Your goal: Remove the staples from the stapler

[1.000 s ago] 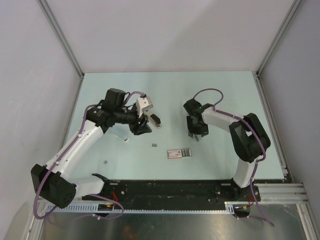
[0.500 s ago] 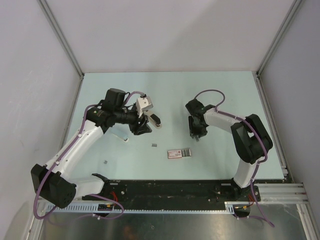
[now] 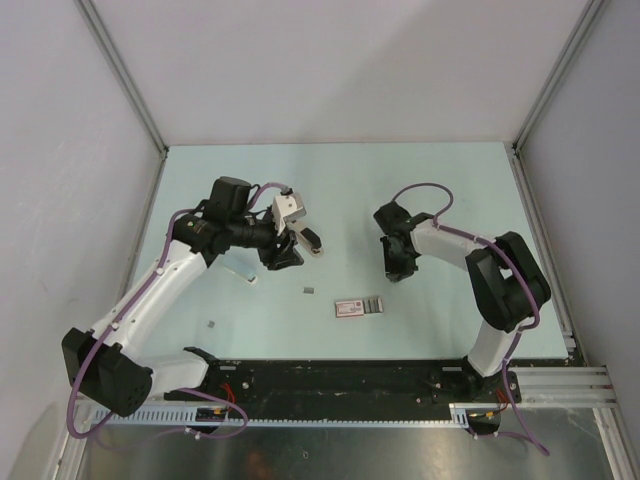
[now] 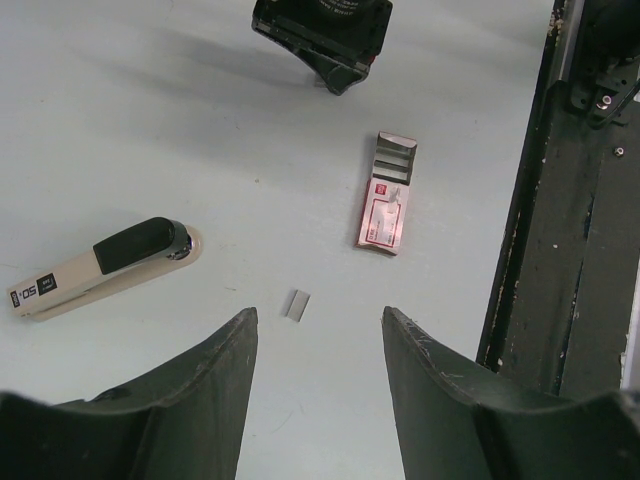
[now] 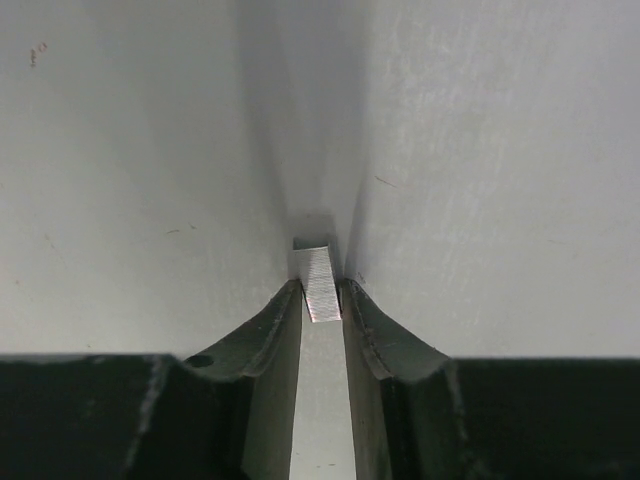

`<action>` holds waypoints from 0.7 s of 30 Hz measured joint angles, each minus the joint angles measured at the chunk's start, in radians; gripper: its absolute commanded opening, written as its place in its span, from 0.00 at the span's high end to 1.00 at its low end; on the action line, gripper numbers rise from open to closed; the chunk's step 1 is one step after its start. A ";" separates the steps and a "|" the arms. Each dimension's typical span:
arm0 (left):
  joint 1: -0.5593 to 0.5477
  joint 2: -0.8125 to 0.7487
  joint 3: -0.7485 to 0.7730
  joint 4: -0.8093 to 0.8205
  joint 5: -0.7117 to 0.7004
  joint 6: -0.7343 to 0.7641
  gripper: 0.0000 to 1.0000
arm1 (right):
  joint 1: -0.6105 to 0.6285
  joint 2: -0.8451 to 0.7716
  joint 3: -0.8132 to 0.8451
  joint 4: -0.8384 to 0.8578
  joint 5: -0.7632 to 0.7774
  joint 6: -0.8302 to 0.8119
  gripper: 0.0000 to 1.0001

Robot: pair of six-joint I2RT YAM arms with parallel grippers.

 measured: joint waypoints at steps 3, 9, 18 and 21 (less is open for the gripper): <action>0.000 0.000 0.000 0.000 0.000 0.000 0.42 | -0.005 -0.001 -0.001 0.001 -0.009 0.002 0.82; 0.000 -0.001 -0.003 0.000 0.000 0.000 0.42 | -0.009 -0.002 -0.002 0.001 -0.023 0.002 0.91; 0.000 -0.002 -0.004 0.000 -0.001 0.000 0.42 | 0.066 -0.027 -0.008 -0.016 -0.020 0.028 0.93; 0.000 -0.002 -0.005 0.000 -0.001 0.000 0.42 | 0.138 -0.073 -0.008 -0.043 -0.016 0.068 0.93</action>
